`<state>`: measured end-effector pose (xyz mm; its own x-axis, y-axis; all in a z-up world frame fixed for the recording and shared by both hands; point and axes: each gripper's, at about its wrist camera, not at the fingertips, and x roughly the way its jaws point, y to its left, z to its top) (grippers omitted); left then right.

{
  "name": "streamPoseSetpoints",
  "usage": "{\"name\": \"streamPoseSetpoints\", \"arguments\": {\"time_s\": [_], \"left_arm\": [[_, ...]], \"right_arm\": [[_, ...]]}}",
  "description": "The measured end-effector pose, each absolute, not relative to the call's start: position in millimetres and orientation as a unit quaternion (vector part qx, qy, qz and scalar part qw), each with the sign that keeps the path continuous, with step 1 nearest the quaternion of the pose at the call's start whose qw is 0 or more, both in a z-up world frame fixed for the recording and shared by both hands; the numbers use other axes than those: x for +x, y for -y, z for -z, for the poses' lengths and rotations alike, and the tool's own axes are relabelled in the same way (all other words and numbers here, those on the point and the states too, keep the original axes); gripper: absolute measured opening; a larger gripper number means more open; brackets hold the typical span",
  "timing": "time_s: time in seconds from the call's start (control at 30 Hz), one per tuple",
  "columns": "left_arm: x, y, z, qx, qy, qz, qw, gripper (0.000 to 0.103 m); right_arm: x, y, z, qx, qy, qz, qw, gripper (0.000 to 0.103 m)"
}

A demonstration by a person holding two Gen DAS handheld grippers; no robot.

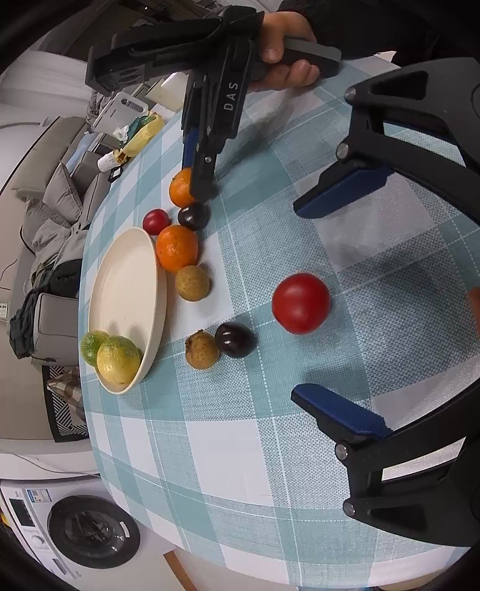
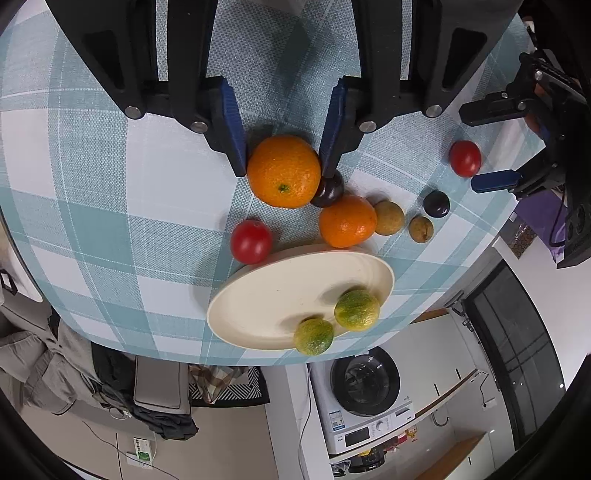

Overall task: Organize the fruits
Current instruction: 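Grasp the red tomato with the left tool while the right tool grasps an orange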

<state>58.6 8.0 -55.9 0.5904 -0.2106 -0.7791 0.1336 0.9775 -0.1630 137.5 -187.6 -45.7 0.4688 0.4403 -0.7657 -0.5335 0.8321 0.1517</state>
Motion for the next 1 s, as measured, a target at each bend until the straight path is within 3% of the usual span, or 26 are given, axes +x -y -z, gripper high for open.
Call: {"name": "streamPoseSetpoints", "arguments": {"time_s": [0.1, 0.3, 0.4, 0.57, 1.0], "left_arm": [[58, -7, 56, -0.041, -0.442, 0.100, 0.891, 0.087], [57, -4, 59, -0.032, -0.447, 0.102, 0.888, 0.072], [56, -3, 58, -0.029, -0.446, 0.107, 0.888, 0.058], [52, 1, 57, -0.014, -0.439, 0.123, 0.890, 0.028], [48, -7, 45, -0.036, -0.412, 0.116, 0.903, 0.028]], "right_arm": [[127, 193, 41, -0.049, -0.423, -0.284, 0.859, 0.040], [111, 197, 31, -0.045, -0.407, -0.293, 0.864, 0.040], [110, 197, 30, -0.041, -0.405, -0.295, 0.864, 0.040], [109, 196, 28, -0.044, -0.402, -0.301, 0.863, 0.040], [108, 201, 23, -0.039, -0.394, -0.300, 0.868, 0.040]]}}
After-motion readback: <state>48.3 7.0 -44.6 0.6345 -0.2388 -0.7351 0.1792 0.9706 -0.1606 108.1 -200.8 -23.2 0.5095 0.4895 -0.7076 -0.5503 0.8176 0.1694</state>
